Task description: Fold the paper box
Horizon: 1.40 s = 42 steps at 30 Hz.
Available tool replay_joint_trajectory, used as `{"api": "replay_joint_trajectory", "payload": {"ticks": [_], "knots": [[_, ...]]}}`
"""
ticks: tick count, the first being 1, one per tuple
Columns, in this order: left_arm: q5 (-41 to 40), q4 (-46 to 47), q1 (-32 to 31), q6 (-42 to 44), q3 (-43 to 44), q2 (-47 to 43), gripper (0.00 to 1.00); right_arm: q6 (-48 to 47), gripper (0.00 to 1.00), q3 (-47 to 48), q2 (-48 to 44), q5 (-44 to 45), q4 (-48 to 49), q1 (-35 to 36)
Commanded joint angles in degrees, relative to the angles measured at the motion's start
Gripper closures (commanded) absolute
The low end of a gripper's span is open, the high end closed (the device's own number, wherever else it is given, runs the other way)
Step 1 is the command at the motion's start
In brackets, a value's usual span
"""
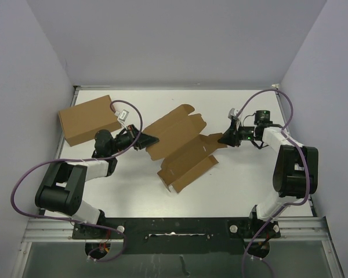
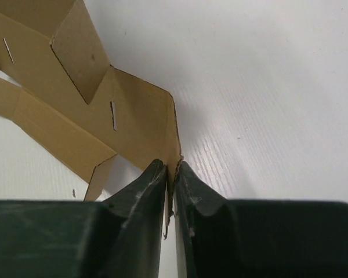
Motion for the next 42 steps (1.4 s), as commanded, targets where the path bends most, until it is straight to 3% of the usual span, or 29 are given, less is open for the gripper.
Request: {"api": "replay_joint_trajectory", "payload": {"ticks": [1, 2, 7, 11, 19, 29, 37, 42], "knots": [[1.28, 2.94, -0.36, 1.33, 2.85, -1.64, 1.00, -1.26, 0.94, 2.79, -1.83, -0.61, -0.81, 0.23], [1.28, 2.63, -0.39, 1.59, 2.85, -1.83, 1.00, -1.00, 1.00, 2.85, -1.92, -0.60, -0.82, 0.23], [0.57, -0.75, -0.84, 3.03, 3.40, -3.79, 1.00, 5.80, 1.00, 2.53, -2.53, -0.03, 2.40, 0.23], [-0.27, -5.89, -1.95, 4.57, 5.21, -6.89, 1.00, 15.02, 1.00, -0.40, -4.91, 1.76, 11.44, 0.35], [-6.53, -29.79, -6.10, 15.97, 11.29, -14.40, 1.00, 30.93, 1.00, -6.30, -9.28, 10.86, 26.55, 3.36], [-10.14, -39.53, -7.55, 22.91, 13.19, -15.23, 1.00, 36.16, 1.00, -10.48, -9.88, 24.33, 35.19, 10.29], [-11.95, -44.07, -5.50, 26.13, 12.56, -14.86, 1.00, 36.23, 1.00, -10.49, -8.99, 25.57, 35.09, 10.35], [-14.81, -47.93, -5.37, 28.54, 12.93, -16.38, 1.00, 37.02, 1.00, -10.20, -8.45, 21.79, 34.77, 10.34]]}}
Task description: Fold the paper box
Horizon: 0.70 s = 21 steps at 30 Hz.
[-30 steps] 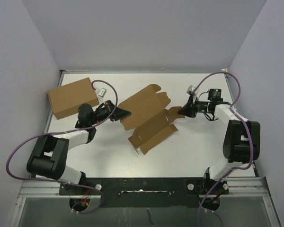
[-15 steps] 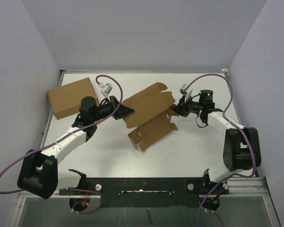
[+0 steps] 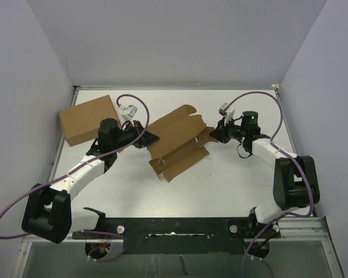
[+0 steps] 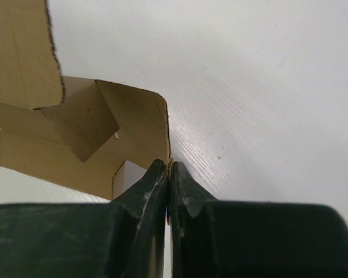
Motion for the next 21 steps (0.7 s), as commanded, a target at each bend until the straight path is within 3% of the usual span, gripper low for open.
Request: {"api": "replay_joint_trajectory", "payload": {"ticks": [1, 11, 21], "knots": [[-1.86, -3.57, 0.21, 3.39, 1.86, -2.30, 1.00, 1.24, 1.00, 0.75, -0.69, -3.20, 3.64, -0.09], [0.22, -2.41, 0.21, 1.41, 2.45, -0.59, 1.00, 4.05, 1.00, -1.86, -2.18, -11.09, 8.97, -0.31], [-0.24, -2.65, 0.21, 2.47, 1.79, 1.16, 1.00, -2.33, 1.00, 0.82, 1.40, -14.41, 1.02, -0.20]]}}
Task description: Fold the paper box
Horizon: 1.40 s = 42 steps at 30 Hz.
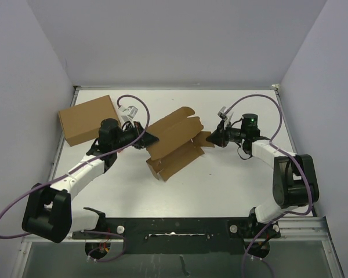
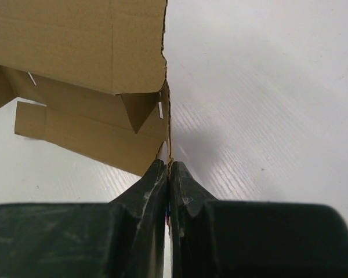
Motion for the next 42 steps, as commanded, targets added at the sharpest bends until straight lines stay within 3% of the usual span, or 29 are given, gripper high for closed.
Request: {"api": "replay_joint_trajectory", "payload": {"ticks": [1, 15, 23, 29, 38, 42], "knots": [[0.68, -0.12, 0.15, 1.63, 1.73, 1.09, 1.00, -5.27, 1.00, 3.32, 0.82, -4.62, -2.98, -0.14], [6.13, -0.46, -1.13, 8.65, 0.49, -0.23, 1.00, -29.36, 0.96, 10.80, 2.63, -11.03, -31.11, -0.64], [5.56, -2.58, -4.12, 12.08, 1.04, 0.62, 1.00, -38.81, 0.90, 9.24, 1.69, -8.94, -38.17, -1.48], [5.26, -2.66, -5.22, 13.04, 1.24, 1.02, 1.00, -39.84, 0.78, 9.92, 2.02, -7.80, -40.06, -2.38], [4.13, -3.94, -6.51, 14.00, 2.25, 1.22, 1.00, -34.09, 0.62, 12.59, 1.50, -5.13, -39.75, -2.51], [3.72, -4.17, -6.75, 14.14, 2.52, 1.17, 1.00, -33.70, 0.60, 14.46, 1.81, -4.32, -41.97, -3.32]]}}
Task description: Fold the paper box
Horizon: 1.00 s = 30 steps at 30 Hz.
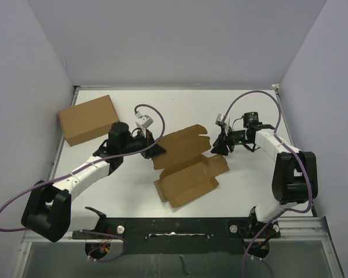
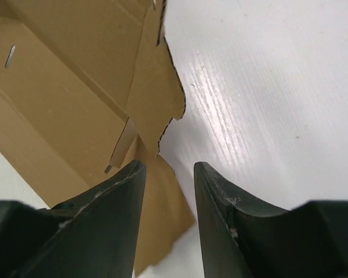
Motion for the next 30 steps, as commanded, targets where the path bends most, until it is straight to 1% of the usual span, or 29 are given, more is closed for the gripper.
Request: {"api": "replay_joint_trajectory", "payload": {"ticks": [1, 4, 8, 11, 16, 18, 20, 23, 25, 27, 30], "knots": [[-0.43, 0.28, -0.47, 1.24, 2.53, 0.39, 1.00, 0.85, 0.60, 3.86, -0.36, 0.60, -2.56, -1.15], [-0.78, 0.11, -0.56, 1.33, 2.58, 0.25, 1.00, -1.43, 0.59, 6.04, 0.85, 0.12, -6.83, -2.50], [-1.40, 0.03, -0.56, 1.43, 2.55, -0.13, 1.00, -7.15, 0.44, 9.99, 3.55, -2.61, -16.09, -4.67], [-1.52, 0.52, -0.65, 1.34, 2.47, -0.32, 1.00, -8.65, 0.37, 11.77, 6.63, -2.75, -20.42, -5.78], [-1.49, 1.12, -0.99, 1.15, 2.61, -0.08, 1.00, -4.19, 0.34, 15.80, 13.10, 1.54, -22.55, -5.31], [-1.55, 1.13, -1.14, 1.15, 2.76, -0.13, 1.00, -4.10, 0.31, 17.48, 15.22, 1.75, -24.35, -4.81], [-1.56, 1.10, -1.18, 1.24, 2.73, -0.22, 1.00, -4.15, 0.31, 18.51, 16.71, 2.31, -25.56, -4.15], [-1.53, 1.13, -1.26, 1.24, 2.68, -0.24, 1.00, -3.25, 0.33, 19.07, 17.72, 4.47, -25.63, -3.48], [-1.56, 1.19, -1.34, 1.24, 2.76, -0.08, 1.00, -2.74, 0.36, 19.50, 18.66, 5.45, -25.89, -3.13], [-1.52, 1.17, -1.36, 1.24, 2.91, 0.01, 1.00, -2.93, 0.45, 20.29, 20.00, 5.75, -27.07, -2.74], [-1.54, 1.18, -1.37, 1.29, 2.93, -0.02, 1.00, -3.50, 0.66, 21.82, 21.51, 5.97, -29.24, -2.24]]}}
